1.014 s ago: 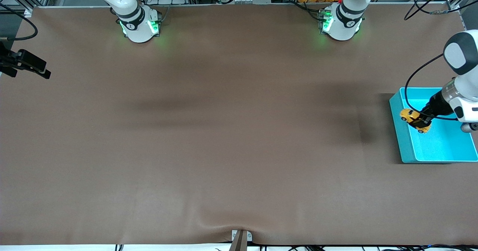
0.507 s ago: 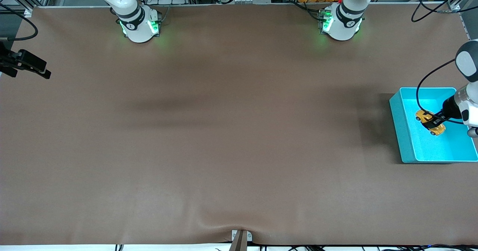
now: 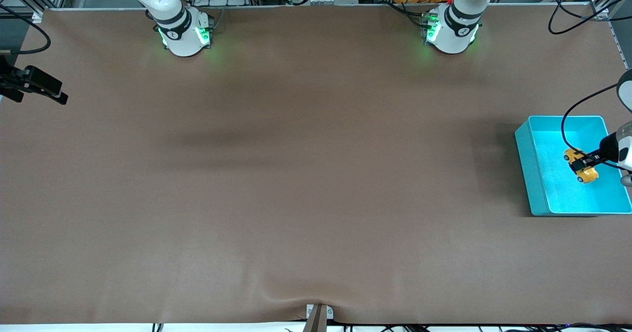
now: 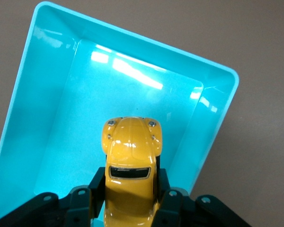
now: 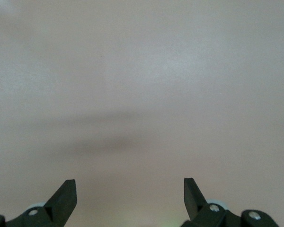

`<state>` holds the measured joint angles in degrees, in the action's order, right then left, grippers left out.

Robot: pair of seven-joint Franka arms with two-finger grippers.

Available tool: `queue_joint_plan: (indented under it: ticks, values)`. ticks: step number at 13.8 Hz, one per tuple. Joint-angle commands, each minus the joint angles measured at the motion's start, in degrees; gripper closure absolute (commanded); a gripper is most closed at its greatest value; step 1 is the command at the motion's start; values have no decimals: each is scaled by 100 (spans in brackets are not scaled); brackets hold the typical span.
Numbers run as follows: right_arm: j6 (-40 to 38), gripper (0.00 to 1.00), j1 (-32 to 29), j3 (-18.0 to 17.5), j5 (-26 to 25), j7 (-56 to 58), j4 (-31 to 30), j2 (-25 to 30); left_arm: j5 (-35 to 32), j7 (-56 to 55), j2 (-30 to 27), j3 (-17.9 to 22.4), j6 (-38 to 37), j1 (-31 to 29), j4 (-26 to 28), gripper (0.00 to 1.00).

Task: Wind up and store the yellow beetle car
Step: 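Lift the car with the left gripper and lower it into the bin, then open the left gripper to release the car inside the bin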

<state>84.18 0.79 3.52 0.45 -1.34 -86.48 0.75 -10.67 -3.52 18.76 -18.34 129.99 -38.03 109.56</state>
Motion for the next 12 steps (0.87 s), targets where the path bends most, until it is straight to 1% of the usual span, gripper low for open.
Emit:
queue_joint_plan:
  ticks: [1,3,5,8,12]
  values:
    - [46,0,61,52,-89,2,-106,118,-163,447,206,-65,227,-55,-111,100]
    - [28,0,44,43,-98,2,-106,136,-181,877,356,-65,430,-64,-93,100]
    - [46,0,-44,26,-89,2,-106,110,-470,1256,505,-65,641,-186,-58,100]
    - [28,0,-246,-229,-89,2,-97,127,-936,1336,751,-65,904,-283,3,100]
    - [28,0,-238,-229,-89,2,-97,127,-981,1354,1068,-65,993,-381,4,100]
